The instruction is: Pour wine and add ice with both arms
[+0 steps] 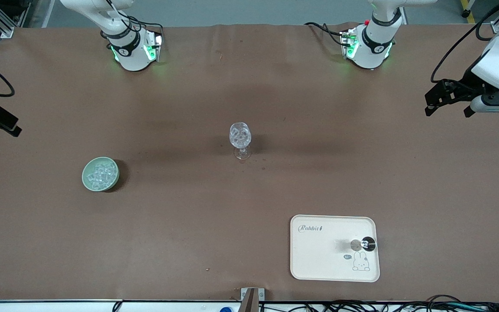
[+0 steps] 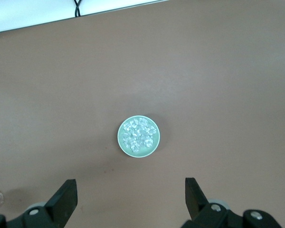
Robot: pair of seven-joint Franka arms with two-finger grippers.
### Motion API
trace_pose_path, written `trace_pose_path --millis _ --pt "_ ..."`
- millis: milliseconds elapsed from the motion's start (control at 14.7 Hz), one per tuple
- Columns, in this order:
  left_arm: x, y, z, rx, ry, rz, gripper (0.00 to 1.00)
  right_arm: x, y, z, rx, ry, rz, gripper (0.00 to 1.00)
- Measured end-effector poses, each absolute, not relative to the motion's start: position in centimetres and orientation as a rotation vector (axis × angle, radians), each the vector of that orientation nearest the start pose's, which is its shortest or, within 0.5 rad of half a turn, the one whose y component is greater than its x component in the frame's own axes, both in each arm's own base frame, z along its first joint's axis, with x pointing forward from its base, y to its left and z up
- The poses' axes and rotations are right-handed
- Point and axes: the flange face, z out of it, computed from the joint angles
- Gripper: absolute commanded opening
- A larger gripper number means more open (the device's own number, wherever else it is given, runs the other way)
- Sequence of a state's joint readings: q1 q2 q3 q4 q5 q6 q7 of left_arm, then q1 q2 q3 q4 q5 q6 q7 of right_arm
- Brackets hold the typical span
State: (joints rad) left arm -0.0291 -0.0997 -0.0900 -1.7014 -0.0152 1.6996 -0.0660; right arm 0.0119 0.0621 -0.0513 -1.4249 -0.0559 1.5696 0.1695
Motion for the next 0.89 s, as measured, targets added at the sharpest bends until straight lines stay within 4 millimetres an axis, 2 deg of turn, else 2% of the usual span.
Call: trace_pose_path --millis 204,409,885 --pt "55.3 -6.3 63.9 -3.159 0.069 -0.102 1.0 57.3 -3.0 65.9 -3.157 0.338 -0.133 1.0" --pt "56.7 -6.3 63.2 -3.163 0.056 -0.074 1.0 57.2 -3.0 65.8 -3.158 0.323 -0.125 1.0" --pt "56.6 -6.9 62.5 -3.163 0.031 -0.035 1.0 57.0 -3.3 65.6 -3.163 0.297 -0.095 1.0"
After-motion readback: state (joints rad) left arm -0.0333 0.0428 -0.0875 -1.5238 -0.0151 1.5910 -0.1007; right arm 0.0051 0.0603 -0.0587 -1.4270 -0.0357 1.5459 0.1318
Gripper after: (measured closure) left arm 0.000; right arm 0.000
